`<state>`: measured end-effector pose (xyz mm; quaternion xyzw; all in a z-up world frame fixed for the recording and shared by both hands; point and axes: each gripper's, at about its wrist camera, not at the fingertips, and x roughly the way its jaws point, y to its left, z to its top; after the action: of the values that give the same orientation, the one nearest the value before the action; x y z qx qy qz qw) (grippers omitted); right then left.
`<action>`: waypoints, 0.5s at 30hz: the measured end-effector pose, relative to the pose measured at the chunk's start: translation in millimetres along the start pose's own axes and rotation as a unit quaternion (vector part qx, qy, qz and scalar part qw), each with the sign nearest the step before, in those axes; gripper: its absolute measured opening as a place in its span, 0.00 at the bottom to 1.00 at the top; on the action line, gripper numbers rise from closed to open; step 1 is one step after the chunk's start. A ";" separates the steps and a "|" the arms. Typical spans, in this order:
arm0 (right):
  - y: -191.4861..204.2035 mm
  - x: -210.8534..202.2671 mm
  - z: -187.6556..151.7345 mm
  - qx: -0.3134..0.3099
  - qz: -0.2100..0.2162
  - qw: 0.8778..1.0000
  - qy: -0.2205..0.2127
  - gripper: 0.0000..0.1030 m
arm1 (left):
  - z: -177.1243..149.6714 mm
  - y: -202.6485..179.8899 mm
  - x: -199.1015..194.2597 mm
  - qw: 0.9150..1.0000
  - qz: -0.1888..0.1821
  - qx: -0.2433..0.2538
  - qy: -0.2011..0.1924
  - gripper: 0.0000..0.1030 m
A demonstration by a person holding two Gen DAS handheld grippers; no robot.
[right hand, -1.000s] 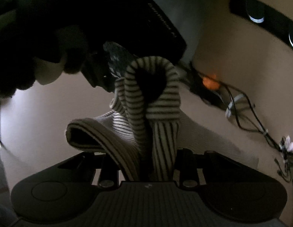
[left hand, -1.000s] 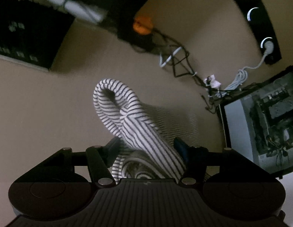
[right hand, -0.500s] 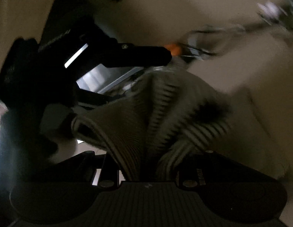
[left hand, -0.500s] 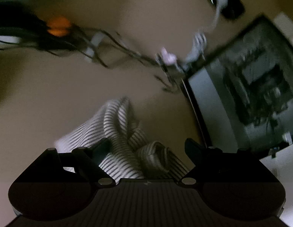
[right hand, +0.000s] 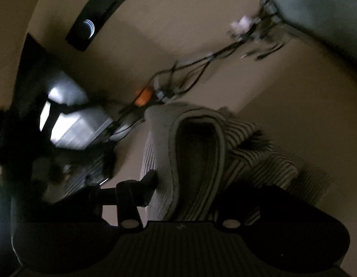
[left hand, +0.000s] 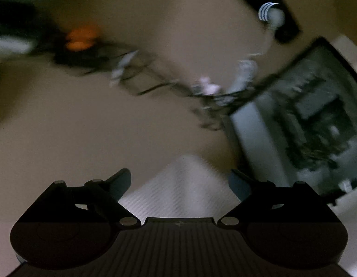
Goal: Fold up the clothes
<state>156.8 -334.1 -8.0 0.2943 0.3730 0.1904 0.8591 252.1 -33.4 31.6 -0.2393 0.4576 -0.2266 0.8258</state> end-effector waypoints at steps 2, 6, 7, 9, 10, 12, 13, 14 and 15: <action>-7.4 -8.6 2.6 0.010 -0.012 1.000 -0.004 0.44 | -14.4 16.5 3.6 0.999 0.011 -0.031 0.018 0.92; -22.6 -17.7 13.9 0.008 -0.063 0.998 -0.030 0.50 | -39.5 16.8 30.9 0.997 -0.003 -0.041 0.065 0.92; -25.9 -19.7 17.3 0.002 -0.084 0.996 -0.040 0.56 | -43.0 12.4 38.7 0.996 -0.013 -0.038 0.077 0.92; -29.4 -24.0 18.2 -0.029 -0.135 0.989 -0.056 0.66 | -49.8 3.3 54.4 0.994 -0.033 -0.032 0.100 0.92; -31.0 -23.6 17.7 -0.046 -0.160 0.984 -0.060 0.67 | -52.8 -0.7 62.5 0.992 -0.043 -0.033 0.111 0.92; -39.2 -15.8 15.5 -0.050 -0.179 0.982 -0.042 0.67 | -57.6 -8.5 75.7 0.989 -0.063 -0.033 0.128 0.92; -43.4 -10.3 14.8 -0.044 -0.176 0.983 -0.028 0.67 | -59.1 -12.4 79.3 0.989 -0.071 -0.031 0.129 0.92; -44.5 -4.3 14.6 -0.040 -0.166 0.985 -0.014 0.67 | -57.9 -15.0 78.8 0.989 -0.077 -0.027 0.124 0.91; -42.1 0.0 14.1 -0.043 -0.158 0.986 -0.006 0.68 | -54.8 -16.1 75.6 0.990 -0.078 -0.024 0.116 0.91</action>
<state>171.9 -370.9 -27.4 0.1953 0.4008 0.0660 0.8927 238.4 -101.1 -33.2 -0.2659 0.5357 -0.3053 0.7410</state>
